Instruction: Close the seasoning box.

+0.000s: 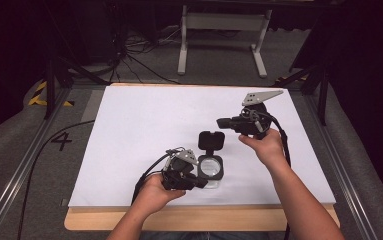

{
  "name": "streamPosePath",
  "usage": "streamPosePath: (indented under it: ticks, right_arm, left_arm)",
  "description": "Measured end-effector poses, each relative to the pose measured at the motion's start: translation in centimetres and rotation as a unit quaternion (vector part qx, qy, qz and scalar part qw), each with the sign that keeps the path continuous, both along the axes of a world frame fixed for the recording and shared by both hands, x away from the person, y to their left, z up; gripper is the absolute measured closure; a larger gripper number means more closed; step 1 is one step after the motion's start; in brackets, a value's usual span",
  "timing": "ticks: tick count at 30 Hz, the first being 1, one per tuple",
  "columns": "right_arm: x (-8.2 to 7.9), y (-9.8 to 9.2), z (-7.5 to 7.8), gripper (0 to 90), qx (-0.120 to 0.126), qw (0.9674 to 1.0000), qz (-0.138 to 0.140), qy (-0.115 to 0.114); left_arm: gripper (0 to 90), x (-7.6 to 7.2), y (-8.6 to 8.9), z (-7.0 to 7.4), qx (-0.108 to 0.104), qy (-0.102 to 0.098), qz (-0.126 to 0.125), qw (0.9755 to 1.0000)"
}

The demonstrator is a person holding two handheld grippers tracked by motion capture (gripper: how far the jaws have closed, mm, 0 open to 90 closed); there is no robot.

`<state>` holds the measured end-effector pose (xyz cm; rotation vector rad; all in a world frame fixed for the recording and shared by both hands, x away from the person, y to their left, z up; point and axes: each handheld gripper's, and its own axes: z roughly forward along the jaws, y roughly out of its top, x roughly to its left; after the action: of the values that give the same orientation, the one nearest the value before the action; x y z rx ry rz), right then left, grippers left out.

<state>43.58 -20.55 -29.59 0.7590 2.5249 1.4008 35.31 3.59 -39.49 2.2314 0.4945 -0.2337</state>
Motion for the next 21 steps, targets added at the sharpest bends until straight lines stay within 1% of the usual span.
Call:
streamPosePath:
  ticks: [2,3,6,7,9,11,16,17,19,20,21]
  right_arm:
    - [0.17,0.51,-0.13,89.8,-0.009,0.9999,0.004,0.005]
    - [0.17,0.51,-0.13,89.8,-0.009,0.9999,0.004,0.005]
    - [0.33,0.94,-0.45,89.8,-0.02,0.9997,0.008,0.015]
    - [0.3,1.02,-0.53,89.8,-0.021,0.9996,0.008,0.017]
    - [0.28,0.98,-0.52,89.9,-0.019,0.9996,0.009,0.019]
    - [0.25,0.95,-0.49,89.9,-0.019,0.9996,0.009,0.02]
    - [0.05,0.91,-0.44,89.9,-0.016,0.9996,0.011,0.019]
    - [-0.04,0.86,-0.42,89.9,-0.014,0.9996,0.011,0.021]
    - [-0.33,0.6,-0.36,89.9,-0.005,0.9997,0.014,0.021]
    - [-0.33,0.6,-0.36,89.9,-0.005,0.9997,0.014,0.021]
    - [-0.5,0.45,-0.33,89.9,0.0,0.9994,0.021,0.026]
  left_arm:
    - [89.6,0.01,-0.01,-0.02,0.002,0.0,-0.001,1.0]
    - [89.5,0.01,-0.01,-0.02,0.002,0.0,-0.001,1.0]
    - [89.6,0.01,-0.04,-0.07,0.001,0.0,-0.001,1.0]
    - [89.5,0.05,0.0,0.0,0.007,0.0,-0.003,1.0]
    - [89.5,0.09,0.01,0.0,0.007,0.001,-0.005,1.0]
    - [89.6,0.01,-0.1,-0.14,0.0,-0.001,0.0,1.0]
    - [89.5,0.07,-0.21,-0.25,0.004,-0.002,-0.001,1.0]
    - [89.5,0.13,-0.15,-0.2,0.006,0.0,-0.004,1.0]
    - [89.5,0.1,-0.17,-0.25,0.002,0.001,0.0,1.0]
    - [89.5,0.1,-0.17,-0.25,0.002,0.001,0.0,1.0]
    - [89.5,0.11,-0.2,-0.3,0.005,0.008,0.001,1.0]
